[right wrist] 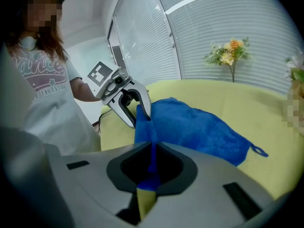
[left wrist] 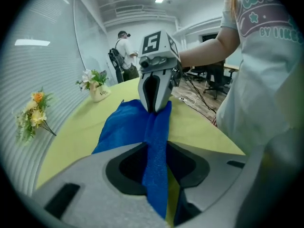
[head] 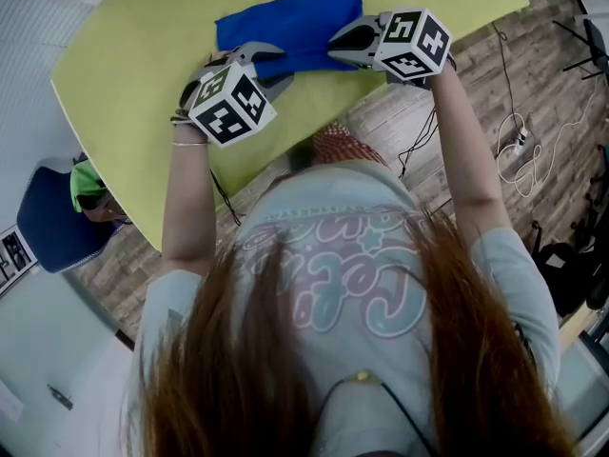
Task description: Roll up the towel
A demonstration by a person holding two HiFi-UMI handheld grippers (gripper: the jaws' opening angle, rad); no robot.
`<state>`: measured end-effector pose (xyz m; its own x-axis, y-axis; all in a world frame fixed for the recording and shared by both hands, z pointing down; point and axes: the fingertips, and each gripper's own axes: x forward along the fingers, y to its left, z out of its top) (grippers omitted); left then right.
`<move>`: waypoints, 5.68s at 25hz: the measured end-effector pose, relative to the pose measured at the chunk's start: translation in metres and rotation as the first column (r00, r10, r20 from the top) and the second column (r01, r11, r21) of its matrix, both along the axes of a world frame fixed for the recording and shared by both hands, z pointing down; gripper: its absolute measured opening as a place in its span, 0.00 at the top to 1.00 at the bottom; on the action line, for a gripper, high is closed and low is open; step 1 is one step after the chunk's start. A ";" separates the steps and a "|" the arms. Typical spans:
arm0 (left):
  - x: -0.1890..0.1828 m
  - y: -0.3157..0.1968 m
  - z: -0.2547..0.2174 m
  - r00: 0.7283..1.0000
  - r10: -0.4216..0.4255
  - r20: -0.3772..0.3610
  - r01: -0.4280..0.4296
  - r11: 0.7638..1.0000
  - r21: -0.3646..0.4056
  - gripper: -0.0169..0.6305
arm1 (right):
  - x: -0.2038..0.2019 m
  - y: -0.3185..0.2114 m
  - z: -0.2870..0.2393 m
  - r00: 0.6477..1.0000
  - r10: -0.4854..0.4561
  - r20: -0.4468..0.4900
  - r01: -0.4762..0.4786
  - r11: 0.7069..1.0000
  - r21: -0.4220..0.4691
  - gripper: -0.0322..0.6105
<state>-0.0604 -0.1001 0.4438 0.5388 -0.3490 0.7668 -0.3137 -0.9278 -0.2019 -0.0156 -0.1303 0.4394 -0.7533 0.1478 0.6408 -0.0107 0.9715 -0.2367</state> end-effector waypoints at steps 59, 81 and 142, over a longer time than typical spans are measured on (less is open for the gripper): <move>-0.056 0.012 -0.006 0.986 -0.164 0.039 0.164 0.986 -0.004 0.89 | -0.005 0.027 -0.006 0.998 0.022 0.053 -0.038 0.942 0.332 0.83; -0.051 0.017 -0.003 0.989 -0.150 0.010 0.148 0.957 -0.251 0.88 | 0.004 0.035 -0.008 0.997 -0.004 0.076 -0.001 0.998 0.059 0.80; -0.063 -0.022 -0.007 0.977 -0.214 0.014 0.213 0.976 0.048 0.85 | 0.008 0.011 -0.004 0.997 0.072 -0.041 -0.029 0.772 0.635 0.70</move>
<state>-0.1234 -0.1222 0.4364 0.4339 -0.4895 0.7564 -0.4994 -0.8294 -0.2503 -0.0076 -0.1193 0.4350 -0.7055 -0.3447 0.6193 -0.0575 0.8987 0.4347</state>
